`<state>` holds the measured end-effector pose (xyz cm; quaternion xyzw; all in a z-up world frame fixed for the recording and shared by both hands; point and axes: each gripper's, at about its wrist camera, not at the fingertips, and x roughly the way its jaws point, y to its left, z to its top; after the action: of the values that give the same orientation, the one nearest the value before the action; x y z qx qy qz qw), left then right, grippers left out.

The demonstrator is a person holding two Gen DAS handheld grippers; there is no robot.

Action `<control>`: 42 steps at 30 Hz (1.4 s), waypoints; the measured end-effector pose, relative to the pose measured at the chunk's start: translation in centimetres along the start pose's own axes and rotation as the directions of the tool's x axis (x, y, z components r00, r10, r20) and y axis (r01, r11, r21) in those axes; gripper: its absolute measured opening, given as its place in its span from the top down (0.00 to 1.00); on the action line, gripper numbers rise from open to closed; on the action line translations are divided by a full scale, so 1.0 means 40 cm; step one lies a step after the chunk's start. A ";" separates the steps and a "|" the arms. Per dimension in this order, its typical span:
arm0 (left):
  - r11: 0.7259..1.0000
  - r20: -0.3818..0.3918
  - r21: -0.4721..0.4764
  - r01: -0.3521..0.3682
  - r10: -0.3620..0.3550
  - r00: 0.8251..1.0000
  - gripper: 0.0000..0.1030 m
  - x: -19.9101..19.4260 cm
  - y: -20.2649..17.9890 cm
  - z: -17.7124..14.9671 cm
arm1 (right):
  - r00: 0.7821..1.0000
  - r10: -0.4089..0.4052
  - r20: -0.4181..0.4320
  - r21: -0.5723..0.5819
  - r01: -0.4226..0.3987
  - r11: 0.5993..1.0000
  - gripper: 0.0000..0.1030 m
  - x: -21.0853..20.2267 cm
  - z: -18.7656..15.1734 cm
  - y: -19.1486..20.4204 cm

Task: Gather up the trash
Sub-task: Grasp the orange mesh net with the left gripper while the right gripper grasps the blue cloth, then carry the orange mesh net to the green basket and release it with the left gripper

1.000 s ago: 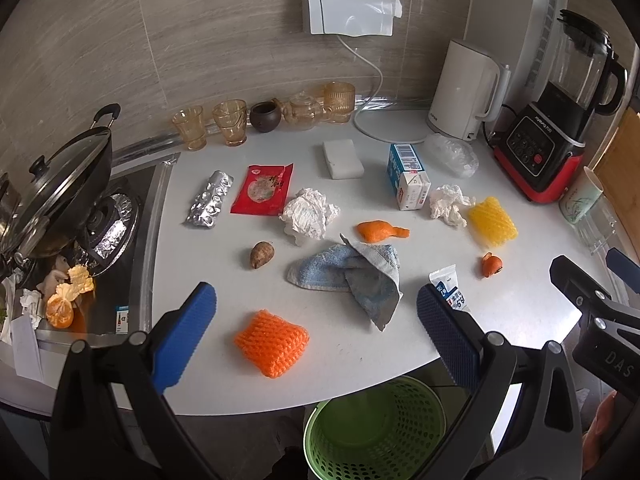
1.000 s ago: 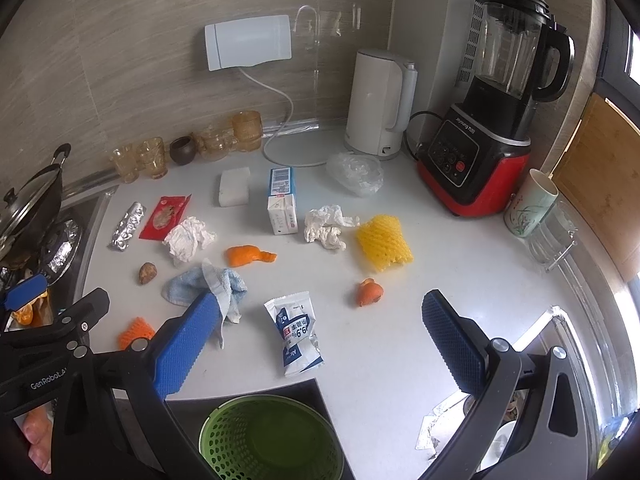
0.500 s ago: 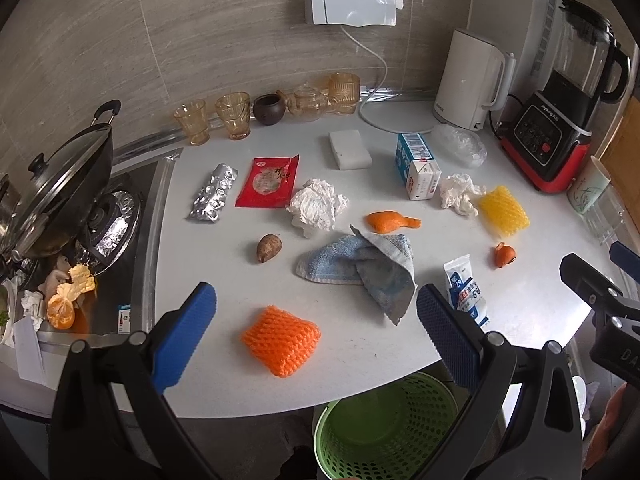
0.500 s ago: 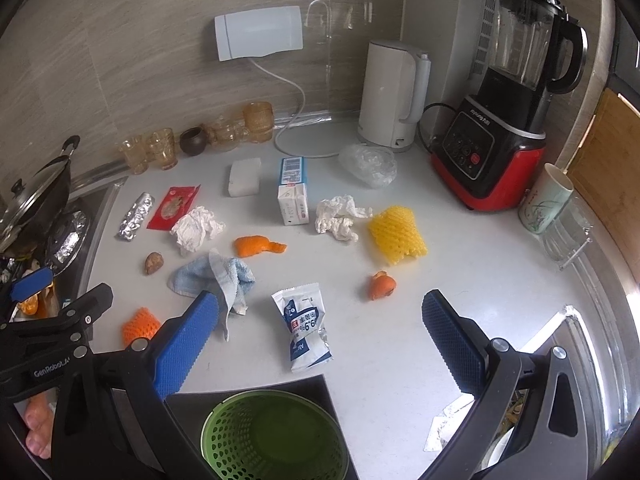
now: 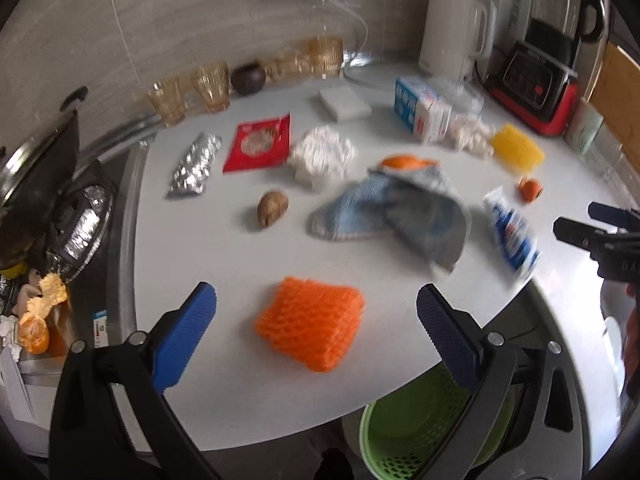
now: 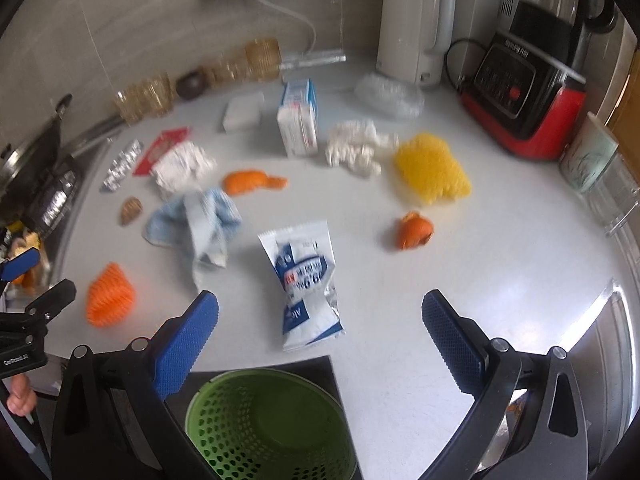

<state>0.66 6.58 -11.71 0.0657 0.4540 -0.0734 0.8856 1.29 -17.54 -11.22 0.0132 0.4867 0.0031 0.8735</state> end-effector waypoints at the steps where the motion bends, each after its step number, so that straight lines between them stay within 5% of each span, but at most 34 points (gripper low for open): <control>1: 1.000 -0.007 0.000 -0.001 0.001 1.000 0.06 0.013 0.005 -0.006 | 1.000 -0.002 -0.004 0.000 0.002 1.000 0.02 0.013 -0.005 0.001; 10: 0.999 -0.051 -0.034 0.017 -0.019 0.999 0.08 0.115 0.026 -0.035 | 1.000 0.027 -0.016 0.005 -0.027 1.000 0.02 0.041 -0.018 0.033; 13: 1.000 -0.068 -0.019 0.010 -0.011 0.998 0.22 0.140 0.013 -0.041 | 1.000 0.026 -0.014 -0.016 -0.026 1.000 0.02 0.037 -0.009 0.059; 16: 1.000 -0.097 -0.026 0.006 -0.009 0.995 0.52 0.163 0.011 -0.047 | 1.000 0.025 -0.014 -0.037 -0.026 0.999 0.02 0.036 0.009 0.088; 21: 0.997 -0.084 -0.067 0.046 -0.052 0.995 0.70 0.152 0.033 -0.050 | 0.997 0.076 -0.012 -0.081 -0.077 0.994 0.02 0.045 0.047 0.167; 32: 0.994 -0.050 -0.065 0.090 -0.094 0.994 0.77 0.082 0.115 -0.065 | 0.997 -0.003 -0.077 -0.076 -0.003 0.997 0.04 0.229 0.144 0.302; 34: 0.994 -0.044 -0.057 0.095 -0.097 0.994 0.76 0.068 0.130 -0.071 | 0.995 -0.012 -0.099 -0.061 0.006 0.998 0.14 0.263 0.151 0.304; 38: 0.991 -0.041 -0.058 0.123 -0.125 0.991 0.77 0.047 0.155 -0.081 | 0.990 0.006 -0.144 -0.020 -0.009 1.000 0.61 0.301 0.149 0.299; 41: 0.990 -0.037 -0.031 0.140 -0.141 0.989 0.77 0.032 0.156 -0.091 | 0.992 0.043 -0.119 0.011 -0.042 0.999 0.83 0.270 0.138 0.292; 42: 0.990 -0.037 -0.019 0.141 -0.142 0.989 0.77 0.028 0.155 -0.094 | 0.992 0.054 -0.117 0.017 -0.052 0.998 0.83 0.259 0.134 0.291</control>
<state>-0.49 13.25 -14.49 0.0274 0.4749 -0.1309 0.8698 11.39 -5.81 -16.91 0.0320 0.5366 0.0237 0.8429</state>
